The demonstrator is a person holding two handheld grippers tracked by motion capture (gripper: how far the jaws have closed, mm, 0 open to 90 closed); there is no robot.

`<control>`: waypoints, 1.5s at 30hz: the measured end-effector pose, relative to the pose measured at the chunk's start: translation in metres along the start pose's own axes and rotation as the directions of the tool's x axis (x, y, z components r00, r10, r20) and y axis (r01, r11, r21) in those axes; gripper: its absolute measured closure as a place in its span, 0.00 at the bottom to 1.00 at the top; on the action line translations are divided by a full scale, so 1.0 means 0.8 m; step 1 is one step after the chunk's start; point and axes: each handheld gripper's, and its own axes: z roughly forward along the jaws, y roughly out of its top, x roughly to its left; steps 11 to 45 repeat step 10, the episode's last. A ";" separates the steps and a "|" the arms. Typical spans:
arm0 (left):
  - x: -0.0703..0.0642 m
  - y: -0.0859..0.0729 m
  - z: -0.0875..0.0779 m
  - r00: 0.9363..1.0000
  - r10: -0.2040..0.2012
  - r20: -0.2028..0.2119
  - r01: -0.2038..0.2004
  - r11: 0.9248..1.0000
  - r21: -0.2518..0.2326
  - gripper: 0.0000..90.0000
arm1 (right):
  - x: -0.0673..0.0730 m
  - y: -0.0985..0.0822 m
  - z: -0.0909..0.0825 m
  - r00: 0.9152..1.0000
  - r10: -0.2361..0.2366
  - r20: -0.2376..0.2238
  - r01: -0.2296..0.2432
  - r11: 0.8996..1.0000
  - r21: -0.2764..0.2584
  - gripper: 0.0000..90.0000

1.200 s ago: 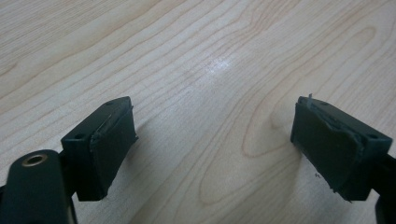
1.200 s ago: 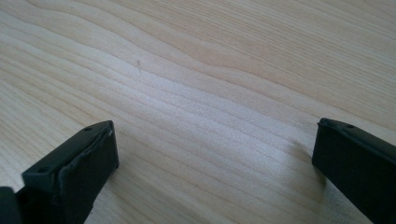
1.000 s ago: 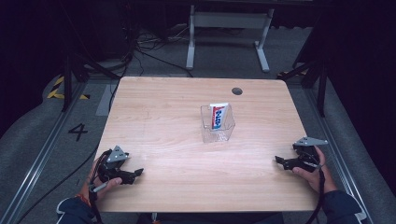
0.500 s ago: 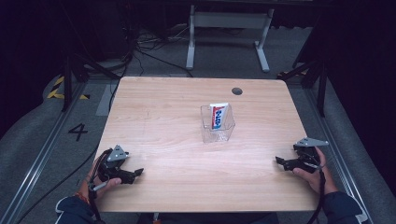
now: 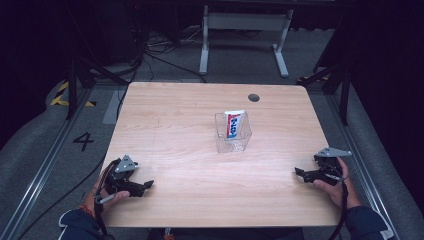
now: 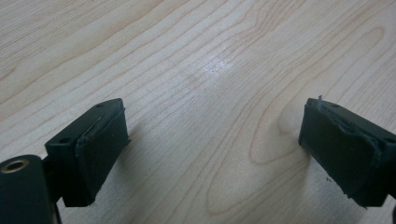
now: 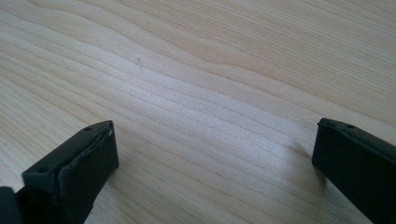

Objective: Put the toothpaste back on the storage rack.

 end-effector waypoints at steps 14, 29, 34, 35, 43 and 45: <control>0.001 0.002 0.001 1.000 0.000 0.001 0.000 1.000 0.010 0.06 | 0.000 0.000 0.000 1.000 0.004 0.003 -0.004 1.000 0.000 0.00; 0.001 0.002 0.001 1.000 0.000 0.001 0.000 1.000 0.010 0.06 | 0.000 0.000 0.000 1.000 0.004 0.003 -0.004 1.000 0.000 0.00; 0.001 0.002 0.001 1.000 0.000 0.001 0.000 1.000 0.010 0.06 | 0.000 0.000 0.000 1.000 0.004 0.003 -0.004 1.000 0.000 0.00; 0.001 0.002 0.001 1.000 0.000 0.001 0.000 1.000 0.010 0.06 | 0.000 0.000 0.000 1.000 0.004 0.003 -0.004 1.000 0.000 0.00; 0.001 0.002 0.001 1.000 0.000 0.001 0.000 1.000 0.010 0.06 | 0.000 0.000 0.000 1.000 0.004 0.003 -0.004 1.000 0.000 0.00; 0.001 0.002 0.001 1.000 0.000 0.001 0.000 1.000 0.010 0.06 | 0.000 0.000 0.000 1.000 0.004 0.003 -0.004 1.000 0.000 0.00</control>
